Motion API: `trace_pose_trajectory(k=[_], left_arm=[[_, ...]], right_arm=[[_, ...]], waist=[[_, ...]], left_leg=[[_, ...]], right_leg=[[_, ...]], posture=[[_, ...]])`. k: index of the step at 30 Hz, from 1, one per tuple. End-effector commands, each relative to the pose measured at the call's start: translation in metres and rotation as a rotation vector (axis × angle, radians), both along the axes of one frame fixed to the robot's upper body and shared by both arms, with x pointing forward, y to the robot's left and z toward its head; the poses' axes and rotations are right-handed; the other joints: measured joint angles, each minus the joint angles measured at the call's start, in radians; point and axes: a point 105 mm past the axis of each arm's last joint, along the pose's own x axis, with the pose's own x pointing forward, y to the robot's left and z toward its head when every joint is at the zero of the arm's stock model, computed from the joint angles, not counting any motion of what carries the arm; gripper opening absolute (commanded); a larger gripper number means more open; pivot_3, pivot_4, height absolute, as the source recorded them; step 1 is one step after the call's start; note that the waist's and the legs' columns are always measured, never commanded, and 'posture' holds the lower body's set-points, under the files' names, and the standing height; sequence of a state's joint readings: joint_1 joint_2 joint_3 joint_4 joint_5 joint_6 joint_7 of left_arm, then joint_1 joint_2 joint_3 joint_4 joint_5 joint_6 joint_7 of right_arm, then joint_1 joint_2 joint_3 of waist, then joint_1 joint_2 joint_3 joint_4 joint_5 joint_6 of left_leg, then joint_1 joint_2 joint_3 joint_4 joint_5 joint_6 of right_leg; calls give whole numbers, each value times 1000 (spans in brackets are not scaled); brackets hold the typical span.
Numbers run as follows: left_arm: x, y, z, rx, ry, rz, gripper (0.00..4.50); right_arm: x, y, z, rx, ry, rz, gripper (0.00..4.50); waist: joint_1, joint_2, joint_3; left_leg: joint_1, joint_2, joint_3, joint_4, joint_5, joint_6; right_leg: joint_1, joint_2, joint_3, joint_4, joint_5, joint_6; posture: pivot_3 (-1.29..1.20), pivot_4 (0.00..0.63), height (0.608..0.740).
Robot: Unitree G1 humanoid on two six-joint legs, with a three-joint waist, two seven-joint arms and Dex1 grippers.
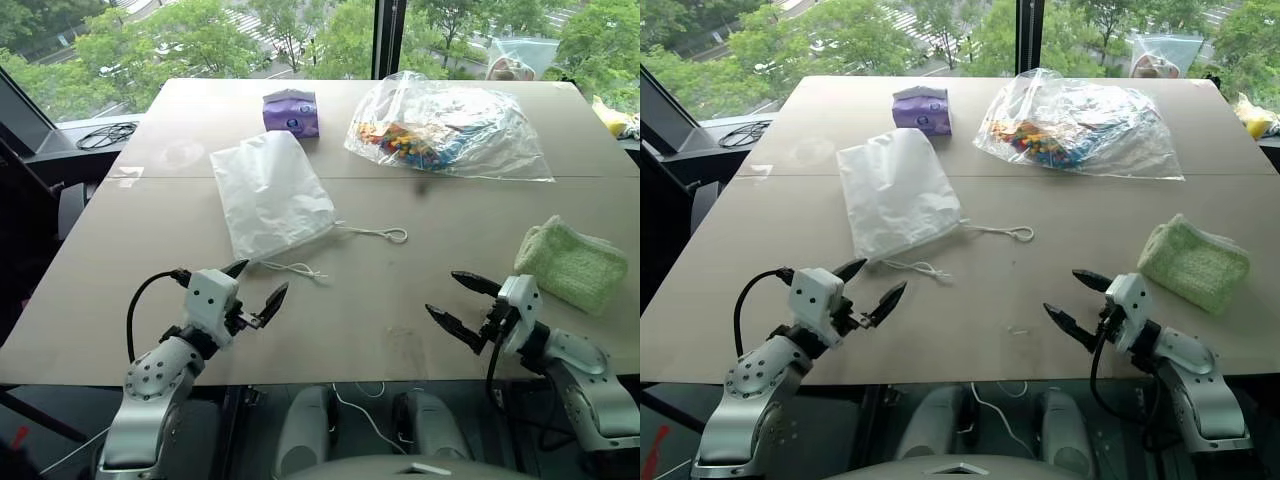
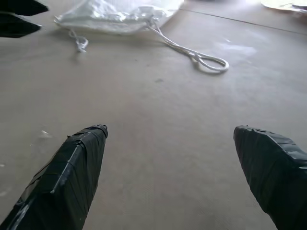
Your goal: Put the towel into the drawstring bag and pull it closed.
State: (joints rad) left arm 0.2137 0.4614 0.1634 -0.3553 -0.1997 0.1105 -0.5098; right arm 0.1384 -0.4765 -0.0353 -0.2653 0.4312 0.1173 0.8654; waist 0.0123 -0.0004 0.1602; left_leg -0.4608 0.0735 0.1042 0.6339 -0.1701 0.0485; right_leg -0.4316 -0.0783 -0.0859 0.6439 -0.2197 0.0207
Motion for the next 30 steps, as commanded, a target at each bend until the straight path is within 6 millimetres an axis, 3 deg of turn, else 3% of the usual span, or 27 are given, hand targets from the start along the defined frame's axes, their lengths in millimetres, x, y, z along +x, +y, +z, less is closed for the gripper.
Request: trace_pose_trajectory(k=[1,19,30], left_arm=[[10,10,3,161,-84,55,4433],[41,8,6,501,-256,56,4433],[53,12,19,570,-332,152,4433]], right_arm=[[-4,18,28,62,-71,78,4491],[4,15,30,34,-94,46,4491],[5,17,29,33,-95,46,4491]], waist=[[0,0,0],[2,-1,0],[3,-1,0]], left_leg=[[0,0,0,0,0,0],[-1,0,0,0,0,0],[-1,0,0,0,0,0]], right_leg=[[0,0,0,0,0,0],[0,0,-2,0,0,0],[0,0,-2,0,0,0]], posture=[[0,150,739],[0,150,739],[0,150,739]])
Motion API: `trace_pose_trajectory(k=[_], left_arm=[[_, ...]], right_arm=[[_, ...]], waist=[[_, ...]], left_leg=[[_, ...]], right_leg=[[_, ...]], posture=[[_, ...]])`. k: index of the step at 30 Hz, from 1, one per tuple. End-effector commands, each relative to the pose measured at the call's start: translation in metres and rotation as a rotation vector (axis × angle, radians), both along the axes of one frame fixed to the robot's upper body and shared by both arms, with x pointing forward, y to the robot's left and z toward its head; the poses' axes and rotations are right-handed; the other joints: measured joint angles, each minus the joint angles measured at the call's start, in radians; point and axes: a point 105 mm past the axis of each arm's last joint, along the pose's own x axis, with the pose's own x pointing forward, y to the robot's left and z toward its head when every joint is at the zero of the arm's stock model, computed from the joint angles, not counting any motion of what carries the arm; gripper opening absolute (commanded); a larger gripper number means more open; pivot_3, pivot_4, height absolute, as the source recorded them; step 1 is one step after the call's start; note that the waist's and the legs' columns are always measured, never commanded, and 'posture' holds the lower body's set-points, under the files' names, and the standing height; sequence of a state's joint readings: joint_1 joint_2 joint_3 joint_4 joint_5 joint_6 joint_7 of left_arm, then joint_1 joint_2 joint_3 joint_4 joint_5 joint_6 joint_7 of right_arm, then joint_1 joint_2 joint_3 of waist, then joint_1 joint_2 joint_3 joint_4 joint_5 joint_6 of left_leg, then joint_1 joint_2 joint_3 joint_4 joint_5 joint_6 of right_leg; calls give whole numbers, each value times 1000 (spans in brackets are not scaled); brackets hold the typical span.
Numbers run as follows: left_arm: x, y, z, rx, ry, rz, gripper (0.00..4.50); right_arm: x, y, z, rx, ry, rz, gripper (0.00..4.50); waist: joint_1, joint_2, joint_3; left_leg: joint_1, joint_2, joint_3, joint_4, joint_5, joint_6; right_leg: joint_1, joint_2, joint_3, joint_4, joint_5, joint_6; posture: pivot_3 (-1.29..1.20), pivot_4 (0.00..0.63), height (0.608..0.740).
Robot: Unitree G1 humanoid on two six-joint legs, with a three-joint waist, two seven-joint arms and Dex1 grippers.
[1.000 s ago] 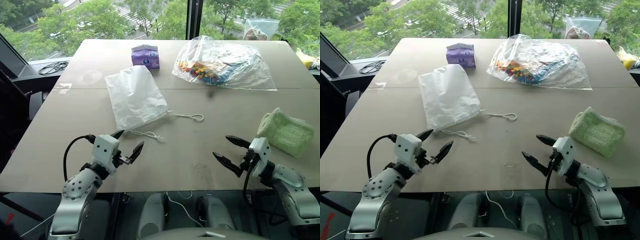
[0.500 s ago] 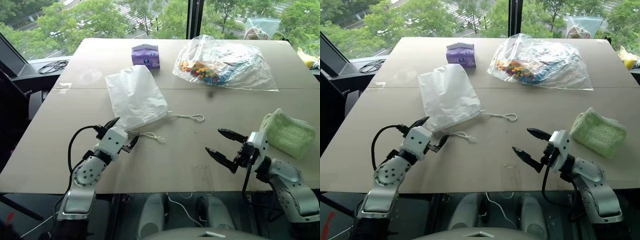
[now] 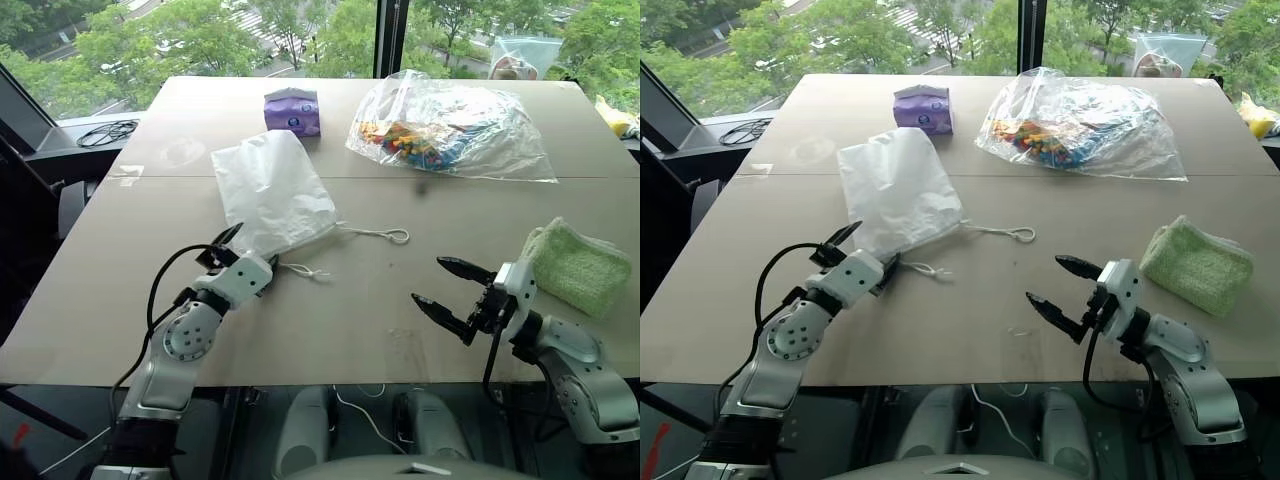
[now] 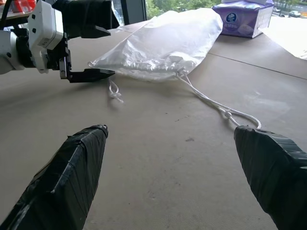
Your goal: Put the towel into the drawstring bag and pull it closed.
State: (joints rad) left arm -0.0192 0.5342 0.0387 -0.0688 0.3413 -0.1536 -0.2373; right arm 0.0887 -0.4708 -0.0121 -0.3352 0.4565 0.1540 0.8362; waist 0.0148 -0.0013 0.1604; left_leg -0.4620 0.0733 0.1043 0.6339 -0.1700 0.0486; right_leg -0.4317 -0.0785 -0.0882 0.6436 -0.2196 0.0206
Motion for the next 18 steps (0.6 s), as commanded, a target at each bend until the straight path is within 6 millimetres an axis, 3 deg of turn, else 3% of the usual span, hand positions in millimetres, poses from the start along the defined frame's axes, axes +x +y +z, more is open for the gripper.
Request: trace_pose_trajectory(k=[1,7,8,11,15,18], left_arm=[[3,4,13,16,-62,29,4433],[6,3,20,-45,-93,46,4433],[7,3,22,-48,-99,44,4201],[11,2,26,-64,-114,52,3135],[16,1,29,-76,-117,48,1193],[18,-1,31,-85,-116,43,19]], right_arm=[[2,1,7,2,-34,6,4491],[5,0,10,4,-51,-7,4491],[6,0,10,4,-51,-8,4500],[6,0,10,4,-53,-12,4500],[7,0,10,5,-58,-20,4500],[8,-2,10,3,-67,-38,4500]], waist=[[0,0,0],[0,0,0],[0,0,0],[1,0,0],[0,0,0],[0,0,0]], left_leg=[[0,0,0,0,0,0],[0,0,0,0,0,0],[0,0,0,0,0,0],[0,0,0,0,0,0],[0,0,0,1,0,0],[0,0,0,1,0,0]], right_leg=[[0,0,0,0,0,0],[0,1,0,0,0,0],[0,2,0,0,0,0],[0,5,0,0,0,0],[1,5,0,0,0,0],[1,6,1,0,0,0]], posture=[[0,150,739],[0,150,739],[0,150,739],[0,150,739],[0,150,739],[0,150,739]])
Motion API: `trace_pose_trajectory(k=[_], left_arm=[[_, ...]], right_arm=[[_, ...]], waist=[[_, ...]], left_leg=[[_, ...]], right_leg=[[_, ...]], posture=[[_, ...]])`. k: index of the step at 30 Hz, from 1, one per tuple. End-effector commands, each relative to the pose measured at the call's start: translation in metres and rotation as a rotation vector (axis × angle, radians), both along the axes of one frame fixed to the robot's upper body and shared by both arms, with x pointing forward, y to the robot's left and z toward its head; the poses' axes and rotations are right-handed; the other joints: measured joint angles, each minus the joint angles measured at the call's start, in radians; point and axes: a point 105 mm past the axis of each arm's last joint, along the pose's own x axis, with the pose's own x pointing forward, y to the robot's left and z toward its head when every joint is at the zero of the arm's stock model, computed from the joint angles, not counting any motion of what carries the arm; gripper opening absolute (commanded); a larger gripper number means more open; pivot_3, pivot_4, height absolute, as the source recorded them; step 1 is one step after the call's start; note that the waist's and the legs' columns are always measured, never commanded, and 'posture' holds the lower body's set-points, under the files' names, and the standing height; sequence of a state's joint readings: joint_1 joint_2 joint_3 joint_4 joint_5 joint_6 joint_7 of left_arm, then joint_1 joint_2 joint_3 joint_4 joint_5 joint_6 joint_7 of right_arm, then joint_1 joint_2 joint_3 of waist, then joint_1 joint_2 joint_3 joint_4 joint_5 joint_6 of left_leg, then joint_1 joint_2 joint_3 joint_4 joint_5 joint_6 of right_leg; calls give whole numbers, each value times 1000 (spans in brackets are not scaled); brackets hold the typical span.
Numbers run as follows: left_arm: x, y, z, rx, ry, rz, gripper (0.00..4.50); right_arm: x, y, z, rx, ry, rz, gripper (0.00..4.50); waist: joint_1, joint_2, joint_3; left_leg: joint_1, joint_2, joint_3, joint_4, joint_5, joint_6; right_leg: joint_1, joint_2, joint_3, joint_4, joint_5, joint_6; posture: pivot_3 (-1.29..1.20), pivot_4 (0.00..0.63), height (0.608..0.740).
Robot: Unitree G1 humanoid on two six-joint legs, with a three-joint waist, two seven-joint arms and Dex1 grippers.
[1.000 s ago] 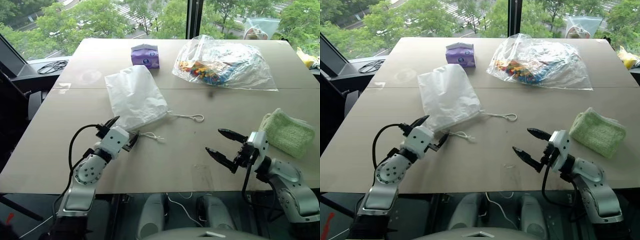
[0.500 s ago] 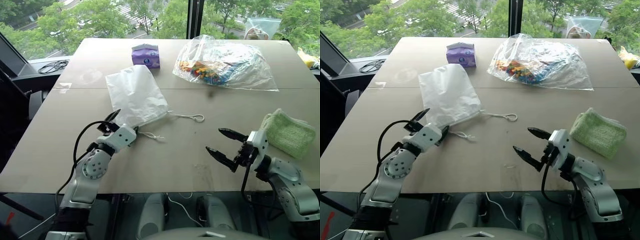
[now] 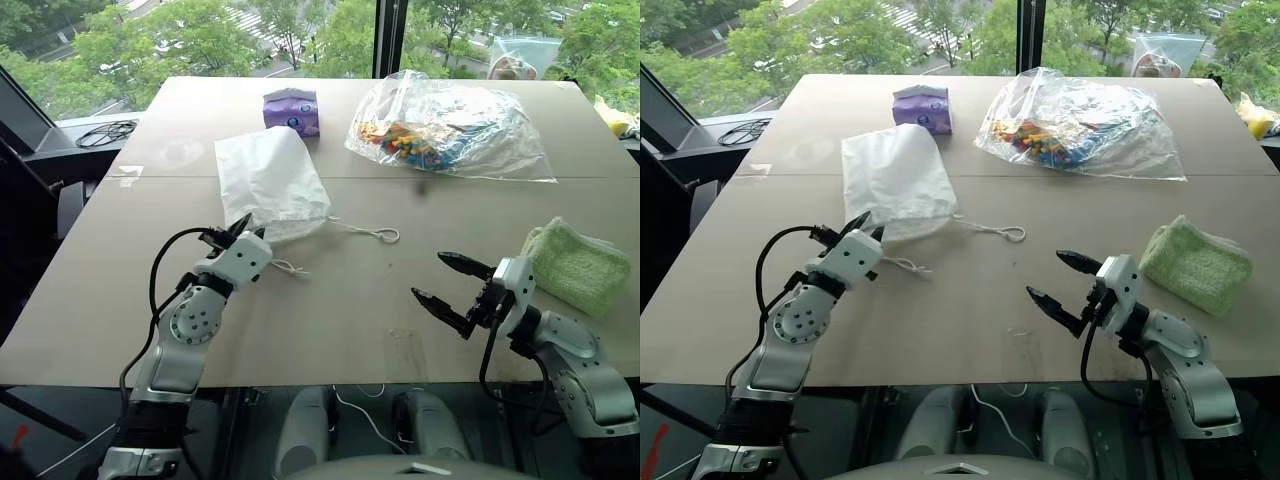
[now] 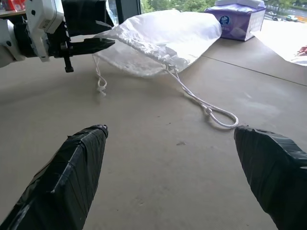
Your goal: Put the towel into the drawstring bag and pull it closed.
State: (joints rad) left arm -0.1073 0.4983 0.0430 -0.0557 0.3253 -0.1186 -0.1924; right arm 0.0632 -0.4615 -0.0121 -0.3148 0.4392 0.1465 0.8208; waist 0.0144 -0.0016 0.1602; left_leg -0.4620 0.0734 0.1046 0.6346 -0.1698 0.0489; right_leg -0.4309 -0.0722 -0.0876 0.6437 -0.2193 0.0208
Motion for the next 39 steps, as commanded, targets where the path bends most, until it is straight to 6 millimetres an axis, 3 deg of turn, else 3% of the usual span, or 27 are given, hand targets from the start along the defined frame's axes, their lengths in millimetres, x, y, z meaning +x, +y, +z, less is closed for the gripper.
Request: trace_pose_trajectory(k=[1,4,7,15,21,25,34,39], left_arm=[[3,2,9,-22,-31,6,19],[5,0,14,-44,-36,3,19],[11,-5,28,-127,-40,-10,19],[23,-25,59,-238,-63,-47,19],[24,-28,61,-256,-47,-54,19],[25,-29,58,-263,-36,-60,19],[25,-30,50,-266,-13,-69,19],[22,-21,40,-266,12,-40,19]], right_arm=[[2,-2,9,10,-52,-23,4500],[15,-16,12,-36,-108,-147,4500],[44,-66,12,-212,-172,-482,4500],[36,-124,36,-318,-163,-674,4500],[8,-136,17,-420,-102,-676,4500],[-1,-146,3,-548,-84,-644,4500],[32,-186,-7,-702,-99,-750,4500],[56,-200,-21,-583,60,-817,4500]], waist=[[0,0,0],[0,0,0],[1,0,0],[3,-1,0],[1,-1,0],[-2,-1,0],[-4,-1,0],[-6,-2,-1]], left_leg=[[0,0,0,0,0,0],[0,0,0,0,0,0],[0,0,0,2,0,0],[0,-1,0,5,0,0],[0,-1,0,4,3,4],[0,-1,1,6,2,3],[2,0,0,9,0,0],[3,-1,1,10,0,0]], right_leg=[[0,0,0,0,0,0],[1,1,0,0,0,0],[1,1,0,1,0,0],[3,2,2,4,1,2],[2,5,3,4,3,5],[2,5,4,4,1,2],[2,2,4,4,2,3],[4,3,6,7,3,2]], posture=[[0,150,739],[0,150,739],[0,150,739],[0,150,739],[0,150,739],[0,150,739],[0,150,739],[0,150,739]])
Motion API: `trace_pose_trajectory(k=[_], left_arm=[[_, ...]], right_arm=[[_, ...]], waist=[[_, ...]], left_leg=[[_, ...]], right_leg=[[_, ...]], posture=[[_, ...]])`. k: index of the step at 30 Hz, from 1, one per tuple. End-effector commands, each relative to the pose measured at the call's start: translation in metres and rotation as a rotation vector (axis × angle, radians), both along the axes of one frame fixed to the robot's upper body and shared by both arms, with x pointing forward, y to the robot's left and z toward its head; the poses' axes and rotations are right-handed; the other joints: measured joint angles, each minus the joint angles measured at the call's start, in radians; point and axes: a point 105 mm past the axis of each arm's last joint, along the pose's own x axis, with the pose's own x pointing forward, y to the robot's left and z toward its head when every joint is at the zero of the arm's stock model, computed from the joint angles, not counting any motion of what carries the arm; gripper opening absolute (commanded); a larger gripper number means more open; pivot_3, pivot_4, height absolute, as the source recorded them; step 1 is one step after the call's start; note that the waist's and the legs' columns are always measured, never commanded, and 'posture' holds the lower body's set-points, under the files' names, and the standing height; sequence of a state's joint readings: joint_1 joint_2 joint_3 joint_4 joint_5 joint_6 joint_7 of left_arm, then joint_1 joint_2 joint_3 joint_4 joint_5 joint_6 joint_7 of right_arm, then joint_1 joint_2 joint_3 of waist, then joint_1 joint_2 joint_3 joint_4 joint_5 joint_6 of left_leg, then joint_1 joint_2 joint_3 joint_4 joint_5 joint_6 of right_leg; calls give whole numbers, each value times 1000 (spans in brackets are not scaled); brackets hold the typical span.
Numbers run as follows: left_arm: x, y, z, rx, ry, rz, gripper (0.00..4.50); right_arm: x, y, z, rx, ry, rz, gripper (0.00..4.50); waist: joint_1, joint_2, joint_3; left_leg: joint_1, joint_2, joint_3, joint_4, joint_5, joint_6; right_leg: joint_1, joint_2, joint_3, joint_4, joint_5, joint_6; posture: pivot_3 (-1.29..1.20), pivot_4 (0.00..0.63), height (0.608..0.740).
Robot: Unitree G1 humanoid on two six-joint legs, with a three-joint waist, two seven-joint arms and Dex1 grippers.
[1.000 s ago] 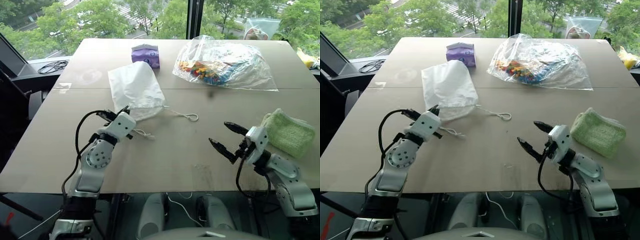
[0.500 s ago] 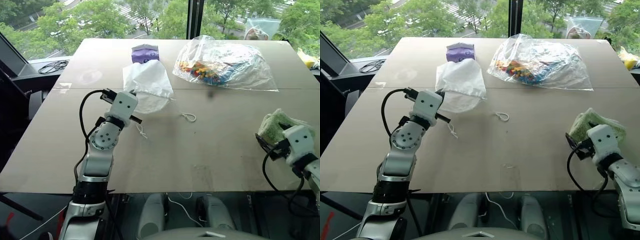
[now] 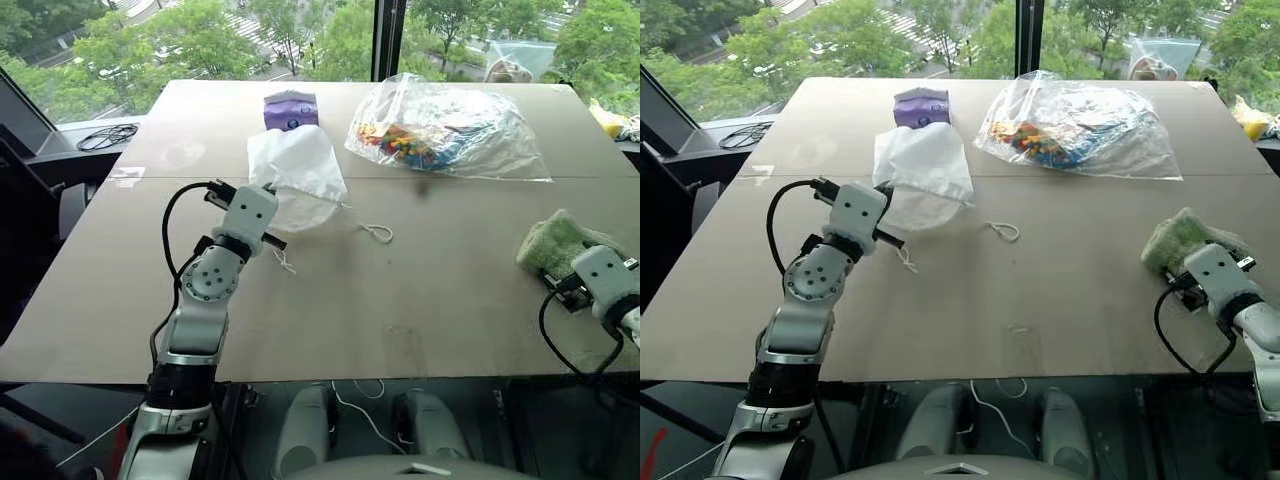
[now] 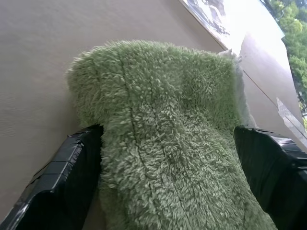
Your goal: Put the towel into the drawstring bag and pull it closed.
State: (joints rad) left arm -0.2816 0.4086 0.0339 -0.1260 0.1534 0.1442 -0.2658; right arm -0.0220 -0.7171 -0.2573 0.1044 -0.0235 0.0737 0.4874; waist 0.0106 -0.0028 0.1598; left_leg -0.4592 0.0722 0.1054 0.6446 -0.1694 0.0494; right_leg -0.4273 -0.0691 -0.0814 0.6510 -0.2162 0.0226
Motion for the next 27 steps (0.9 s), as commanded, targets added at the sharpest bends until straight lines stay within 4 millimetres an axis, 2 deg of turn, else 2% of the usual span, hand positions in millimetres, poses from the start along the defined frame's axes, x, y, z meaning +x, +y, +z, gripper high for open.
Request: trace_pose_trajectory(k=[1,4,7,11,14,18,20,23,24,25,27], left_arm=[[-4,5,4,-5,-24,7,19],[-4,6,3,-5,-21,11,19],[-5,8,5,-7,-24,20,19],[-7,12,4,-12,-22,35,19],[-8,13,3,-15,-19,41,19],[-8,15,2,-25,-14,49,0],[-8,16,2,-27,-14,50,0],[-7,11,13,-21,-41,21,0],[-6,10,15,-22,-44,17,0],[-6,10,16,-22,-45,13,0],[-4,7,20,-25,-46,-2,0]], right_arm=[[12,-14,-9,154,52,-102,4500],[22,-20,-17,272,131,-162,4500],[25,-26,-25,340,212,-227,4500],[15,-34,-48,428,423,-390,4500],[7,-25,-60,491,540,-413,4500],[0,-13,-68,527,625,-404,3298],[-3,-10,-69,525,644,-399,2411],[-4,-9,-69,527,647,-395,832],[-4,-9,-69,526,647,-395,665],[-4,-9,-69,525,648,-395,244],[-4,-9,-69,524,644,-394,100]], waist=[[-2,-2,0],[-3,-4,0],[-6,-7,0],[-6,-10,-3],[3,-17,-9],[8,-30,-19],[7,-34,-23],[7,-40,-26],[6,-40,-27],[6,-40,-27],[5,-40,-26]], left_leg=[[0,0,0,0,0,0],[1,0,0,0,2,4],[6,1,0,1,0,0],[11,2,0,1,0,0],[10,3,-1,1,0,0],[8,2,-1,-3,-1,0],[9,1,-1,-8,-1,0],[8,1,-1,-9,-1,-1],[8,1,-1,-10,-1,-1],[8,1,-1,-11,-1,-1],[8,1,-1,-11,-1,-1]], right_leg=[[0,0,0,0,0,0],[0,2,1,1,0,0],[5,1,1,1,0,0],[8,-4,-1,-1,0,0],[8,-11,-3,-2,0,0],[9,-14,-4,-6,0,0],[8,-16,-7,-9,0,0],[8,-18,-11,-9,0,0],[8,-18,-12,-10,0,0],[8,-18,-12,-11,0,0],[8,-18,-13,-11,0,0]], posture=[[0,150,739],[0,150,739],[0,150,739],[0,150,739],[0,150,739],[0,150,739],[0,150,739],[0,150,739],[0,150,739],[0,150,739],[0,150,739]])
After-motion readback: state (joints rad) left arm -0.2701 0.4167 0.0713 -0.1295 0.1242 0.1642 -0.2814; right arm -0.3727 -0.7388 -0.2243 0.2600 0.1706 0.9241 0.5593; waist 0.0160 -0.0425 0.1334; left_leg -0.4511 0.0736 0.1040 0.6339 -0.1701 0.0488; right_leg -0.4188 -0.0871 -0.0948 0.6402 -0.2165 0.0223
